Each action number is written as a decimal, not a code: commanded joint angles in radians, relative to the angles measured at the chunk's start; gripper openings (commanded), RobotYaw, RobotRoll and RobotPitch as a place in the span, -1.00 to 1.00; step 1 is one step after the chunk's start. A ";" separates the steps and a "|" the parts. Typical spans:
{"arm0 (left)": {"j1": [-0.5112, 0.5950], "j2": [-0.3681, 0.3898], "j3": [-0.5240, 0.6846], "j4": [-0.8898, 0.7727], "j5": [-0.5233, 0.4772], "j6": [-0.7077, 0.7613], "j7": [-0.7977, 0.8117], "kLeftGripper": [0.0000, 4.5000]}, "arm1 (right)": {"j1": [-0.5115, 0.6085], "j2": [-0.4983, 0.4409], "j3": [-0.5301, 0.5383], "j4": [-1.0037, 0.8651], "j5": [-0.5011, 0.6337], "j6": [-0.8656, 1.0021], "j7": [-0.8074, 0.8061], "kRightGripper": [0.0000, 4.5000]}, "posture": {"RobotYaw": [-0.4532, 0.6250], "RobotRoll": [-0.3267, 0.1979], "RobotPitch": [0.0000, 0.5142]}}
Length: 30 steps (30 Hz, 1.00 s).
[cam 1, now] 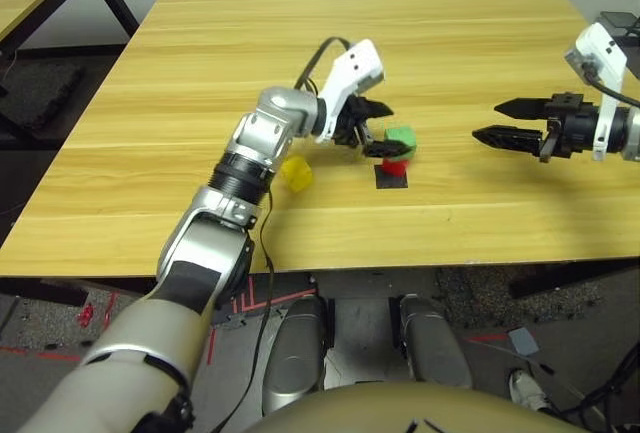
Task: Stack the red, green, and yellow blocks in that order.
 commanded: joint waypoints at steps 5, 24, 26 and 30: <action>0.321 0.209 0.164 -0.397 -0.045 0.261 0.165 0.98 | -0.036 0.008 0.027 0.038 0.003 -0.021 0.017 1.00 | 0.12 -0.19 -0.71; 0.636 0.217 0.102 -0.339 -0.016 -0.066 0.228 0.98 | -0.089 0.030 0.066 0.077 0.001 -0.020 0.039 1.00 | 0.17 -0.26 -0.65; 0.633 0.213 0.085 -0.289 -0.005 -0.102 0.224 0.98 | -0.082 0.027 0.062 0.068 0.005 -0.017 0.038 1.00 | 0.16 -0.26 -0.65; 0.612 0.210 0.054 -0.196 0.019 -0.181 0.207 0.98 | -0.068 0.023 0.050 0.048 0.013 -0.002 0.029 1.00 | 0.13 -0.26 -0.66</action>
